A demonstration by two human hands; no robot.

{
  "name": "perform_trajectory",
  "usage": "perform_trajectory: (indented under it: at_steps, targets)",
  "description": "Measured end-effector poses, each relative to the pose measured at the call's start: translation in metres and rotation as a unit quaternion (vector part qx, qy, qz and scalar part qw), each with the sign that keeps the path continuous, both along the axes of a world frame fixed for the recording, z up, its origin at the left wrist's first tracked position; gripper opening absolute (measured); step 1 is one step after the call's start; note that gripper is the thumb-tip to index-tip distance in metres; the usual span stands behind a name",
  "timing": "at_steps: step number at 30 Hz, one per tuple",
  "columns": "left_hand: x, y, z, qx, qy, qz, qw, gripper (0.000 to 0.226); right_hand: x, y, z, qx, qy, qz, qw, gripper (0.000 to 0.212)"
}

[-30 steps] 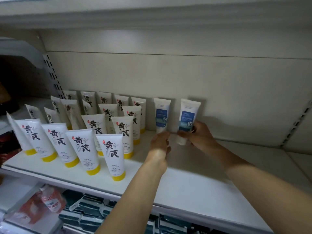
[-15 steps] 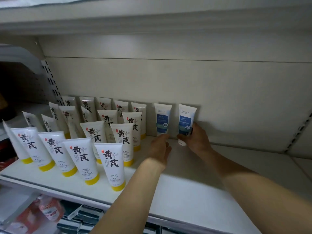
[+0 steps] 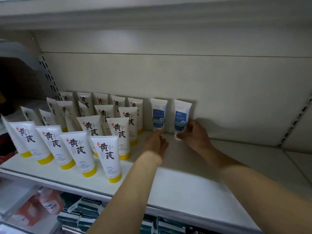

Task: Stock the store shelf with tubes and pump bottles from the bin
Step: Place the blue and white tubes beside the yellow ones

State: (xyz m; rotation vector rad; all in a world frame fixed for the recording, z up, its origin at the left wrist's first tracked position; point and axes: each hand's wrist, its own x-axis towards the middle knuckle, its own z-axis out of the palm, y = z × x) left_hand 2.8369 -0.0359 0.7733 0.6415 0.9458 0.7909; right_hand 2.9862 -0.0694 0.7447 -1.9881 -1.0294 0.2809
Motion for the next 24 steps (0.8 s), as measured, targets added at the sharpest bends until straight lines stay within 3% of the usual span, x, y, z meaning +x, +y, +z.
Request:
perform_trajectory:
  at_steps: [11, 17, 24]
  targets:
    - [-0.027, -0.046, 0.002, -0.007, -0.097, 0.049, 0.994, 0.014, -0.013, -0.051, 0.002, 0.02, -0.002, 0.01, 1.0, 0.023]
    - [-0.053, -0.096, 0.012, 0.013, -0.145, 0.029, 0.989, 0.016, -0.036, -0.077, 0.004, 0.069, 0.082, 0.043, 0.993, 0.013]
    - [-0.092, -0.145, 0.002, 0.028, -0.131, 0.078, 0.988, 0.018, -0.084, -0.119, 0.018, 0.16, 0.087, 0.127, 0.975, 0.007]
